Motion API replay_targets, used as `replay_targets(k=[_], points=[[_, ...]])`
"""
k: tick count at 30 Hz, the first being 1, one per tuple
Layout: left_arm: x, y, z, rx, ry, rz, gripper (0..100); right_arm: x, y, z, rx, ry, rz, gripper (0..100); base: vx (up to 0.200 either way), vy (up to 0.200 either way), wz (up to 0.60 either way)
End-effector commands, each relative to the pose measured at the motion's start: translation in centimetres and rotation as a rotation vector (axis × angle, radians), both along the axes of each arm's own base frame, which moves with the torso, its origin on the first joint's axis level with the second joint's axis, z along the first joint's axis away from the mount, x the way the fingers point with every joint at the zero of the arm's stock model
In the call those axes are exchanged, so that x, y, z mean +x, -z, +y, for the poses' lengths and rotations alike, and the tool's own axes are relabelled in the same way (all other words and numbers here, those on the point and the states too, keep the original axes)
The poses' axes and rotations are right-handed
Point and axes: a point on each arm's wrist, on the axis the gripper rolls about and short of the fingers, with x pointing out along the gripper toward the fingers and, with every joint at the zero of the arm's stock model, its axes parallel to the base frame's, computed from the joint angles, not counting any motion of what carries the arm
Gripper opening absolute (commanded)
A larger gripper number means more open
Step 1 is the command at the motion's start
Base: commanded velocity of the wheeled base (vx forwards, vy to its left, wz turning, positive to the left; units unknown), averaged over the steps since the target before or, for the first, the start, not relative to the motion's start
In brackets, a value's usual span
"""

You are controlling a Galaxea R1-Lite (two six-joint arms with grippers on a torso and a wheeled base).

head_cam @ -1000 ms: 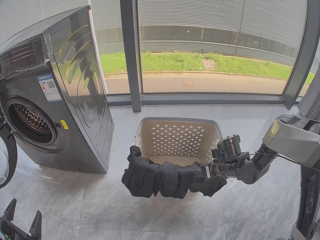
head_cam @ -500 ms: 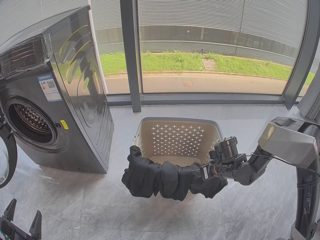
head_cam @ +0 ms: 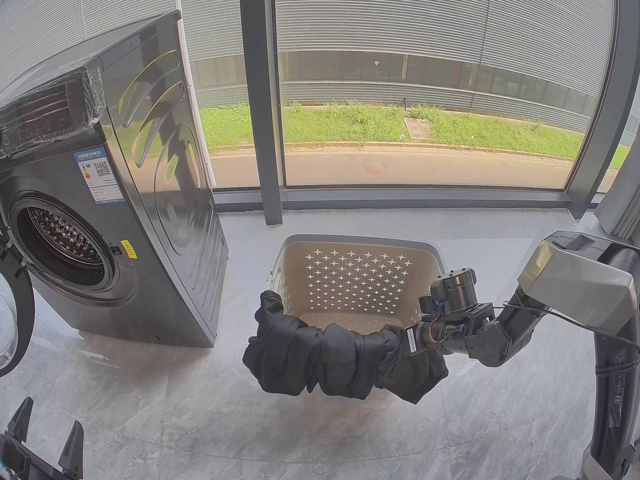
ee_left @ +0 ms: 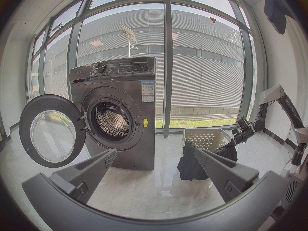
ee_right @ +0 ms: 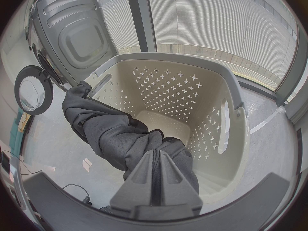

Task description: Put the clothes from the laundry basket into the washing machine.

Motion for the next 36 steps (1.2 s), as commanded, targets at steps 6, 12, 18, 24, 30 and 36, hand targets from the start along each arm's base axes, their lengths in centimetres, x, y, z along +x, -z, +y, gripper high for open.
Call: replay_targets(k=[6,12,18,24,30,36], points=[[0.0,0.5,0.0,0.001,-0.001,-0.002,100,-0.2,-5.4,-0.1,0.059,0.005,-0.126,0,0.0,0.0,0.0],[0.0,0.5,0.0,-0.001,-0.001,-0.002,100,-2.0,-12.2,-0.4,0.144,-0.005,-0.276,0,0.0,0.0,0.0],[0.0,0.5,0.0,-0.004,0.0,-0.002,100,-4.6,-18.8,-1.0,0.261,-0.016,-0.427,0,0.0,0.0,0.0],[0.0,0.5,0.0,-0.005,0.0,-0.002,100,-9.8,-25.0,-1.3,0.391,-0.064,-0.571,0,0.0,0.0,0.0],[0.0,0.5,0.0,-0.005,0.0,-0.002,100,-12.9,-27.5,-2.5,0.439,-0.083,-0.646,0,0.0,0.0,0.0],[0.0,0.4,0.0,-0.005,0.0,-0.003,100,-13.9,-27.8,-3.6,0.458,-0.071,-0.7,0,0.0,0.0,0.0]])
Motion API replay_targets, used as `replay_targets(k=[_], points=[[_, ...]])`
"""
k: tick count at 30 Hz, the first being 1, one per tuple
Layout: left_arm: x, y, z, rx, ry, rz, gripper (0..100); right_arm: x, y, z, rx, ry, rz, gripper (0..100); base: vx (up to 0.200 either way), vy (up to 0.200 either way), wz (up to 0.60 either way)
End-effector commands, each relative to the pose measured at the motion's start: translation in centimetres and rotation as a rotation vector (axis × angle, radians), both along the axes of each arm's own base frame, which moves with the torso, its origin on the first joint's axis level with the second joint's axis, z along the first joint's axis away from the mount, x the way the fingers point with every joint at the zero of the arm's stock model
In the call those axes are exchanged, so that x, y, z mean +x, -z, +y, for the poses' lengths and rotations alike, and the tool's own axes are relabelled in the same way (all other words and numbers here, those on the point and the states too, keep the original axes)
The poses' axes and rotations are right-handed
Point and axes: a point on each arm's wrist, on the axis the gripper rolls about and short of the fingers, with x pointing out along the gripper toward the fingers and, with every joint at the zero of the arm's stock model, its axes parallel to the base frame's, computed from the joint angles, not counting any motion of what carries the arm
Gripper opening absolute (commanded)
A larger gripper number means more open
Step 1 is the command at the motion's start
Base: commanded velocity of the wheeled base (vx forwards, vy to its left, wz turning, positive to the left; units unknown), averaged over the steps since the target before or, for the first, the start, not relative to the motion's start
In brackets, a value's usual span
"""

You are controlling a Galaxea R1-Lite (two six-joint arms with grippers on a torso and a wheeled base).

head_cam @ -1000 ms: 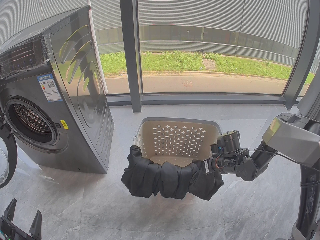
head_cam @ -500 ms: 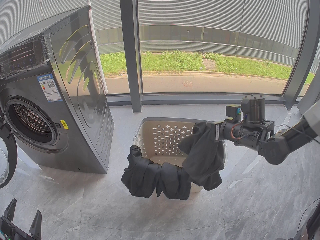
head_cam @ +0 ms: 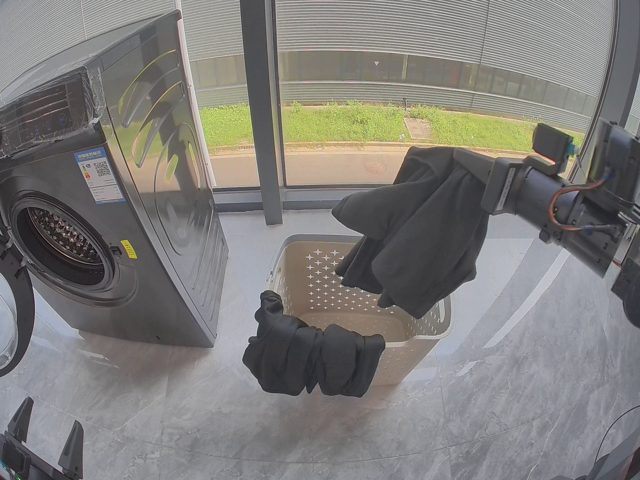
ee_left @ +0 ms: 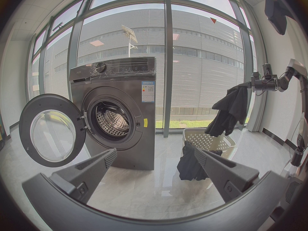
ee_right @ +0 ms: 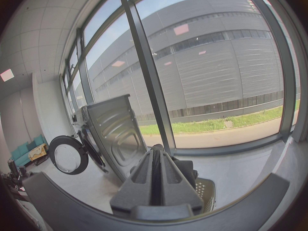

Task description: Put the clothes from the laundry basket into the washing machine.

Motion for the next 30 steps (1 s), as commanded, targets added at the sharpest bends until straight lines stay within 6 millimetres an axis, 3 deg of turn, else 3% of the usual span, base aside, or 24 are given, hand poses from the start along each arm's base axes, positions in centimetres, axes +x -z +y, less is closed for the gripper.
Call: replay_targets(k=[1,12,15,18,30], points=[[0.0,0.5,0.0,-0.001,-0.001,-0.002,100,-1.9,-1.4,-1.7,0.047,0.04,-0.088,0,0.0,0.0,0.0],[0.0,0.5,0.0,-0.004,-0.002,-0.002,100,-4.0,-1.6,-3.2,0.089,0.085,-0.152,0,0.0,0.0,0.0],[0.0,0.5,0.0,-0.002,-0.004,-0.002,100,-4.4,-1.5,-3.5,0.087,0.085,-0.153,0,-0.2,0.0,0.0],[0.0,0.5,0.0,-0.002,-0.004,-0.002,100,-4.5,-1.4,-3.6,0.088,0.086,-0.151,0,-0.2,0.0,0.0],[0.0,0.4,0.0,-0.005,0.001,-0.003,100,-4.9,-0.7,-4.0,0.073,0.085,-0.134,0,0.0,0.0,0.0]])
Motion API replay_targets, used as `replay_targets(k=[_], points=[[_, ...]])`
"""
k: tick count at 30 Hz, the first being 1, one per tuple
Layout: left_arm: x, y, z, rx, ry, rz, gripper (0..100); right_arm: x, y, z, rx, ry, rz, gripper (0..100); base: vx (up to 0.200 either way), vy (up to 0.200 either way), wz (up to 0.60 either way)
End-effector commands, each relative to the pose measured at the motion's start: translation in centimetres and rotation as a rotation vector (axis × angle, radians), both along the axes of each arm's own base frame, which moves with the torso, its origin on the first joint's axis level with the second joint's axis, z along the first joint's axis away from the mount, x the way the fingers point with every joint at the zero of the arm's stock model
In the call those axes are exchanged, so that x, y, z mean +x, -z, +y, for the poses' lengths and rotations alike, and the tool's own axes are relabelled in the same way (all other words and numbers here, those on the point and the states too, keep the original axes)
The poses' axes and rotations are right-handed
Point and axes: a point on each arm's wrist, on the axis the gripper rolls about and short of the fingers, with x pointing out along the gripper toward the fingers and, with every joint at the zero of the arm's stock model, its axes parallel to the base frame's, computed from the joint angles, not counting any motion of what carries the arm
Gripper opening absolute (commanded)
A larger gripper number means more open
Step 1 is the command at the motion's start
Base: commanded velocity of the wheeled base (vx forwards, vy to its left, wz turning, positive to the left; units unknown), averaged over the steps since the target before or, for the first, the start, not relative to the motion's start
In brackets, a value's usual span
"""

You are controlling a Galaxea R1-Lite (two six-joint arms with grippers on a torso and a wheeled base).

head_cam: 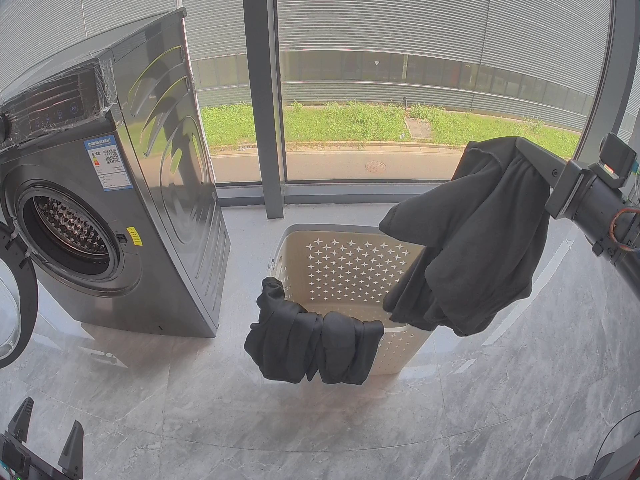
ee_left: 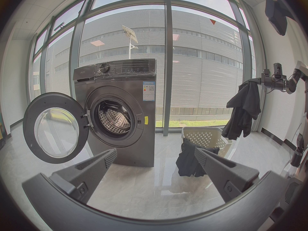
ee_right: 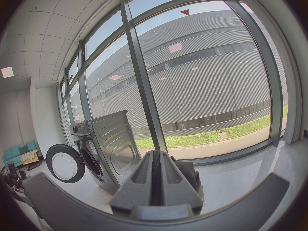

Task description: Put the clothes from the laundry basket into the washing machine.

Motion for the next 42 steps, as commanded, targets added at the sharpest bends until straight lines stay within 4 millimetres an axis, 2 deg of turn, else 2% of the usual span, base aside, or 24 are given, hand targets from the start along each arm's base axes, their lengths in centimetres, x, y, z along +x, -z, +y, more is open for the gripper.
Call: replay_targets(k=[1,7,42], points=[[0.0,0.4,0.0,-0.002,0.002,-0.003,100,-0.2,0.0,0.0,0.001,-0.004,-0.002,0,0.0,0.2,0.0],[0.0,0.4,0.0,-0.005,0.002,-0.003,100,-0.3,0.9,-0.1,-0.013,-0.007,0.025,0,0.0,0.2,0.0],[0.0,0.4,0.0,-0.007,0.002,-0.003,100,-0.6,0.9,-0.2,-0.011,-0.025,0.025,0,0.0,0.2,0.0]])
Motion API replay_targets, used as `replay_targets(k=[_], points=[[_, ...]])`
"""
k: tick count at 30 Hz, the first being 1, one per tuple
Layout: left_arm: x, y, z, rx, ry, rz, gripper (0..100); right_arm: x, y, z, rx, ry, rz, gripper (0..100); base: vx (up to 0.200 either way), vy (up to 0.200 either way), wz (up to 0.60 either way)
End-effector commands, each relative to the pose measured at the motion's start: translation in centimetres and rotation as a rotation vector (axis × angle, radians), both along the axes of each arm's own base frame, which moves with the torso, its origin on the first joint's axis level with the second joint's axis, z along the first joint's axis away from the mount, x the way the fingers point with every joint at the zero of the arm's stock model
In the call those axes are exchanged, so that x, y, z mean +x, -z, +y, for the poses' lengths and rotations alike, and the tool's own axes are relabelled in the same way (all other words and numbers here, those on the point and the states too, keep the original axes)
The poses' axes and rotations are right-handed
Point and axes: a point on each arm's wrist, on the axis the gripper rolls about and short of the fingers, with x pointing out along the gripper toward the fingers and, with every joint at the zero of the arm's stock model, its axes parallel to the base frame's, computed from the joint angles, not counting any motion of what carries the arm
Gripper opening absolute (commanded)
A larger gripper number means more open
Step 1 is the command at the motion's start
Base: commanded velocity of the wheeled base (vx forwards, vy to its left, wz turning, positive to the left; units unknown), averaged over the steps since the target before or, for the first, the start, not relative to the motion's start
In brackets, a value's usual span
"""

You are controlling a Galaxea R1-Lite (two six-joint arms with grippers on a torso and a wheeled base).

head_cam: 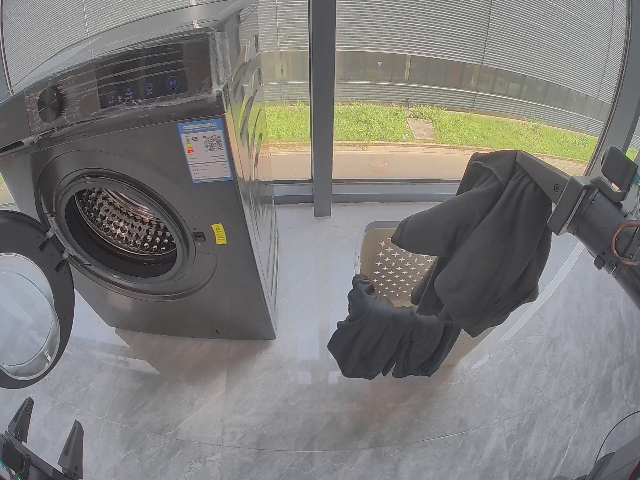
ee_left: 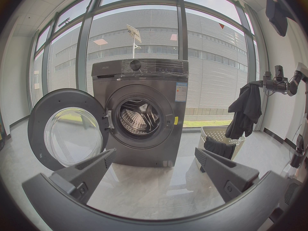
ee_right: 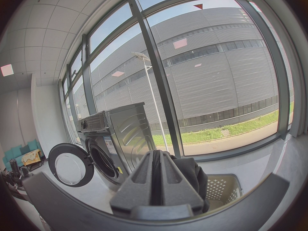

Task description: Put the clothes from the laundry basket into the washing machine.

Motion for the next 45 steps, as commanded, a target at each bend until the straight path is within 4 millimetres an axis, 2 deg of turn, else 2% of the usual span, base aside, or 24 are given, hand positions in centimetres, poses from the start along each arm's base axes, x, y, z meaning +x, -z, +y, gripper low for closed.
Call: replay_targets(k=[1,23,32,45], points=[[0.0,0.4,0.0,-0.001,-0.002,-0.003,100,0.0,-0.1,0.0,0.001,0.002,-0.003,0,0.0,0.2,0.0],[0.0,0.4,0.0,-0.001,-0.002,-0.003,100,0.1,0.5,0.1,-0.007,-0.002,0.015,0,0.0,0.2,0.0],[0.0,0.4,0.0,-0.001,-0.002,-0.003,100,0.1,0.7,0.1,-0.011,-0.006,0.023,0,0.0,0.0,0.0],[0.0,0.4,0.0,-0.001,-0.002,-0.003,100,0.2,1.0,0.1,-0.017,0.0,0.034,0,-0.185,0.0,0.0]])
